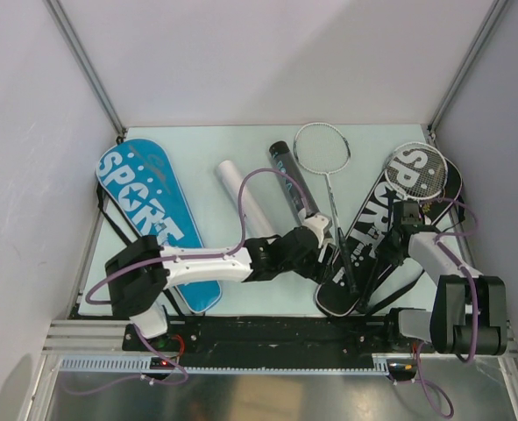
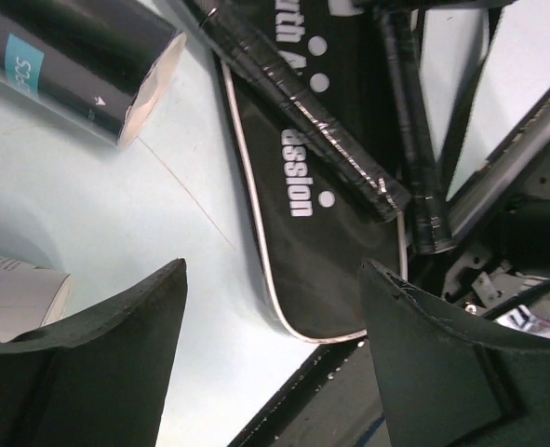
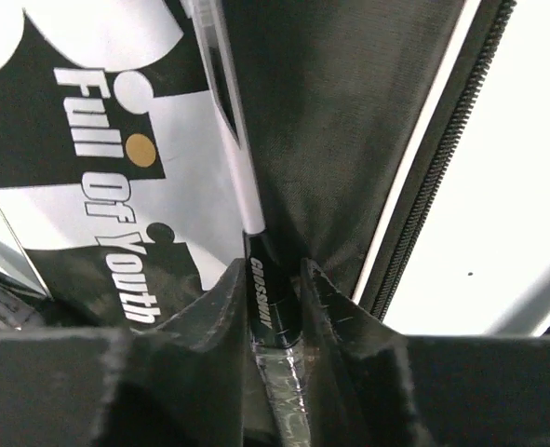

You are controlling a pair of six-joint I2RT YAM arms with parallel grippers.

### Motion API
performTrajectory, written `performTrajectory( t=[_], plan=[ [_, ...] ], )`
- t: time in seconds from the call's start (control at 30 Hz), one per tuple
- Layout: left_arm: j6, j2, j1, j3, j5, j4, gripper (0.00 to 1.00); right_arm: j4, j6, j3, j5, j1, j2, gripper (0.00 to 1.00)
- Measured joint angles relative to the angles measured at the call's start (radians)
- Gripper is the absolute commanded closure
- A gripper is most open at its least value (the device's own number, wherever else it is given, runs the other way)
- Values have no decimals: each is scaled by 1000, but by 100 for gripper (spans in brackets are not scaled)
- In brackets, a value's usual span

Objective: Pack up the badminton gear
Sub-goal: Pick up the racket from the center of the board.

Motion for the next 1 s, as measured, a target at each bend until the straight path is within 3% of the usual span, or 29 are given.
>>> performTrajectory(
  t=[0.07, 0.13, 0.57, 0.77, 1.0],
  plan=[
    [0, -23, 0, 0, 12, 0, 23, -5, -7, 1, 16, 6, 0, 97],
    [-1, -39, 4, 4, 38, -1, 23, -5, -8, 0, 19, 17, -15, 99],
    [9, 71, 13, 171, 259, 14, 21, -72, 43, -5, 27, 107, -342, 100],
    [-4, 171, 13, 225, 355, 18, 21, -57, 77, -6, 29, 161, -381, 100],
    [-59, 195, 23, 225, 434, 43, 30, 1, 119, -13, -1, 178, -389, 100]
  ],
)
